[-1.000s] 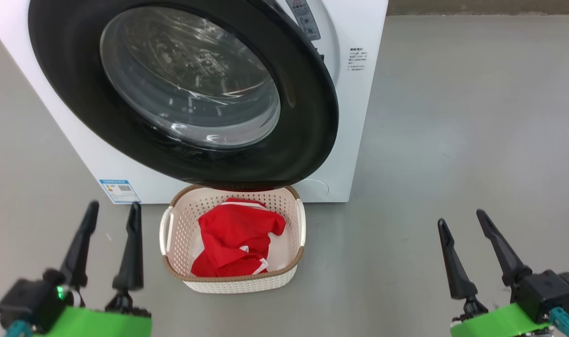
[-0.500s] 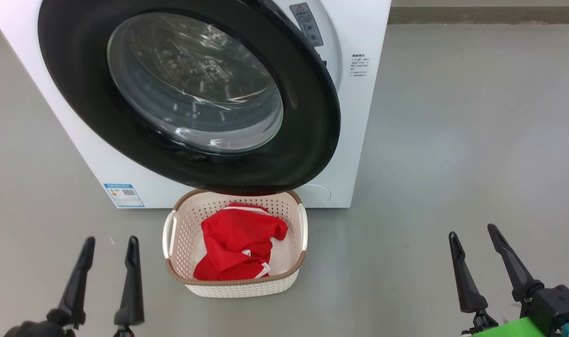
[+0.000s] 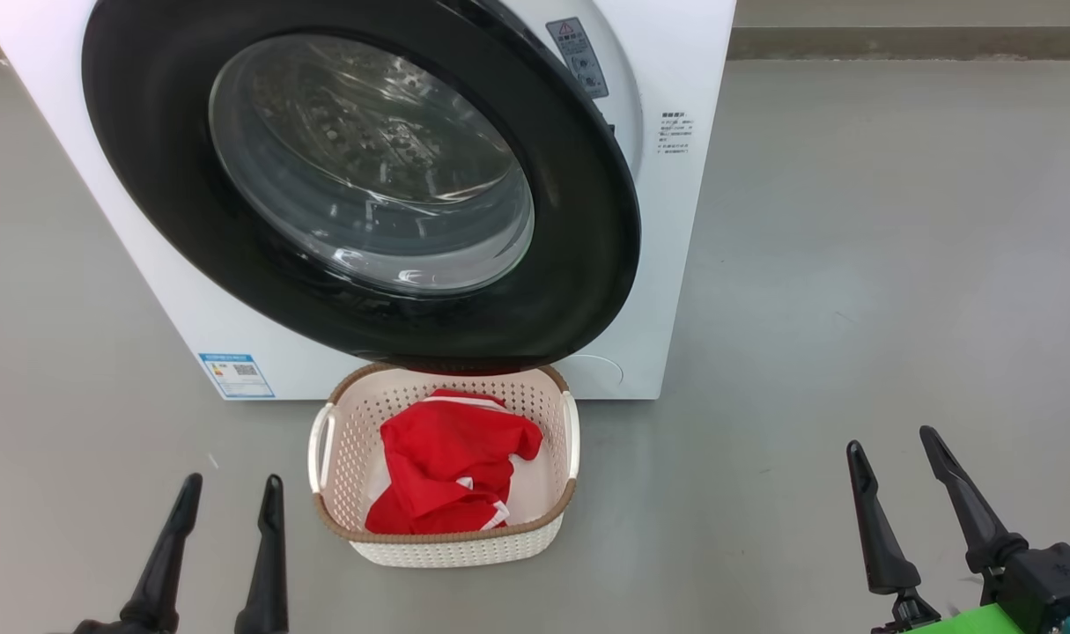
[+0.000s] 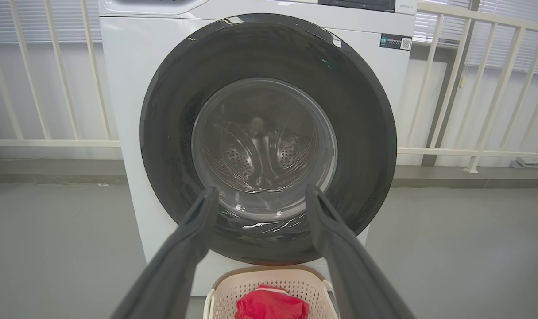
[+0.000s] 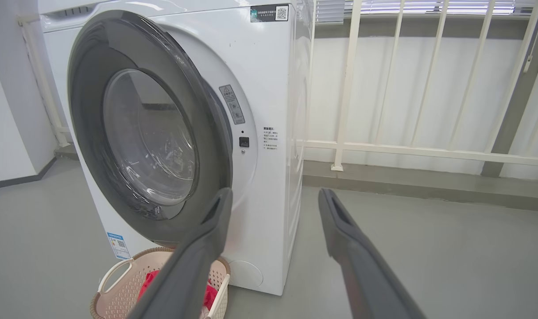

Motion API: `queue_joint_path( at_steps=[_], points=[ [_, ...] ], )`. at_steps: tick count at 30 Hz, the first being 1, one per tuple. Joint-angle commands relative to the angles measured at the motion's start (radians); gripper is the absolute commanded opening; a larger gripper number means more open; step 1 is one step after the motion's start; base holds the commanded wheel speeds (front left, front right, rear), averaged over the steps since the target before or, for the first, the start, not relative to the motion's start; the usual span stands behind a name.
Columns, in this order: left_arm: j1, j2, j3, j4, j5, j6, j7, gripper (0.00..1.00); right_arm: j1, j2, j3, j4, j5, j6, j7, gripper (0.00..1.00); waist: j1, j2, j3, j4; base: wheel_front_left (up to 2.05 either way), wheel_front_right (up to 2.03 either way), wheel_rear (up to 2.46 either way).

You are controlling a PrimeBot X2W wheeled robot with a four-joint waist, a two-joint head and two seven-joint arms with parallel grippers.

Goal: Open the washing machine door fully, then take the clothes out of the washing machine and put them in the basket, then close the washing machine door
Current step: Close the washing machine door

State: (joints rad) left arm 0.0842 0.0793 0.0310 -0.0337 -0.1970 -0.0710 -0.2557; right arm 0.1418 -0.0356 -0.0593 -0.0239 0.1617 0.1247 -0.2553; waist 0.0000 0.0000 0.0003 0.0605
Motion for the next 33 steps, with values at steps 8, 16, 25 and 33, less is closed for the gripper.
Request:
queue_joint_path(
  at_steps=[8, 16, 25, 33],
  points=[
    [-0.02, -0.006, 0.034, -0.018, 0.031, -0.016, -0.006, 1.0, -0.009, -0.015, 0.01, -0.031, 0.001, 0.006, -0.006, 0.74, 0.0, 0.0, 0.009, 0.007, 0.0, 0.0, 0.0],
    [-0.032, -0.013, 0.008, -0.024, 0.042, -0.026, -0.006, 1.0, -0.03, -0.015, 0.017, -0.024, -0.01, 0.006, -0.006, 0.0, 0.0, 0.0, 0.03, 0.042, 0.0, 0.0, 0.0],
    [-0.073, -0.02, -0.054, -0.033, 0.046, -0.039, -0.006, 1.0, -0.133, -0.015, 0.057, 0.025, -0.012, 0.006, -0.006, 0.0, 0.0, 0.0, 0.099, 0.102, 0.0, 0.0, 0.0],
    [-0.129, -0.025, -0.11, -0.033, 0.037, -0.049, -0.006, 1.0, -0.265, -0.015, 0.12, 0.081, -0.065, 0.006, -0.006, 0.0, 0.0, 0.0, 0.174, 0.153, 0.0, 0.0, 0.0]
  ],
)
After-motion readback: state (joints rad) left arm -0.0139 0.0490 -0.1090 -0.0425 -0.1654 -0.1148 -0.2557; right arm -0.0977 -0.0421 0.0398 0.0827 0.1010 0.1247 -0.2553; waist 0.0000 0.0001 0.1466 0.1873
